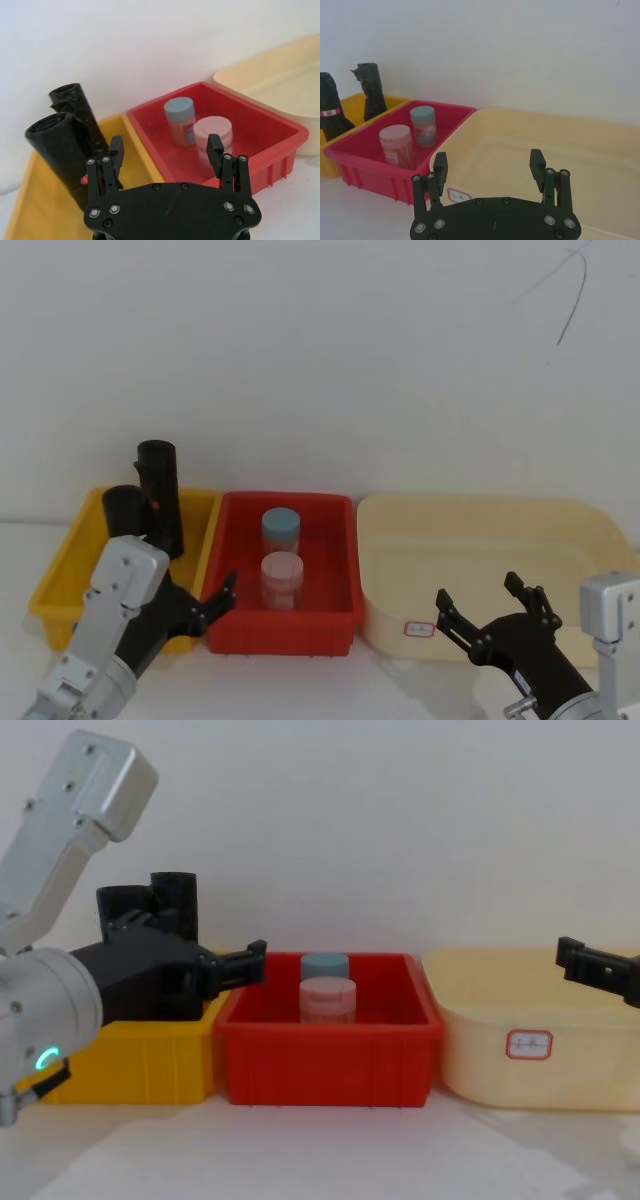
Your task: Pick up the garbage bag with the one hand and transfer it to the other hand.
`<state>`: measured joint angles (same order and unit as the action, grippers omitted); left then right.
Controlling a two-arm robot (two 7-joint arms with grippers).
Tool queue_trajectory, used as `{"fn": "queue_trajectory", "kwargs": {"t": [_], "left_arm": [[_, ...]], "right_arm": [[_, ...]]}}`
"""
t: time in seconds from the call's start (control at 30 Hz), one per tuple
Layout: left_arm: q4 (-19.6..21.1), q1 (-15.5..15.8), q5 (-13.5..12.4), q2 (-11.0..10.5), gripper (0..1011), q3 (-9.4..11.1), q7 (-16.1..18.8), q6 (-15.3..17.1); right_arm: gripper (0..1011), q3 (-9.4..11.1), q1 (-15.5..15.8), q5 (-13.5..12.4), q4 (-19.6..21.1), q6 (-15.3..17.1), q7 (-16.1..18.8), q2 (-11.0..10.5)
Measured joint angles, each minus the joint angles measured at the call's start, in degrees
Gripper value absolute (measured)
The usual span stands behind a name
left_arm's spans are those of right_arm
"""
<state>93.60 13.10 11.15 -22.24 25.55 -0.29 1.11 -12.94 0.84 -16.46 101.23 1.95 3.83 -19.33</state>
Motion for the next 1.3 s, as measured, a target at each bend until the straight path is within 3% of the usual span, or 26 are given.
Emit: {"fn": "queue_trajectory", "kwargs": {"t": [0.33,0.77,1.3], "left_arm": [[1.74,-2.65,-0.35,-1.11,1002,-2.41,2.14,0.79],[3.28,-6.66,1.29,-2.24,1002,-8.25,5.33,1.65],[0.56,-5.44,4.66,-1.36,1002,-11.64,3.63,1.6]], "right_arm": [[1000,0.0,0.0,0.0,0.0,0.0,0.0,0.0],[1000,0.0,0.0,0.0,0.0,0.0,0.0,0.0],[1000,0.0,0.0,0.0,0.0,0.0,0.0,0.0]]}}
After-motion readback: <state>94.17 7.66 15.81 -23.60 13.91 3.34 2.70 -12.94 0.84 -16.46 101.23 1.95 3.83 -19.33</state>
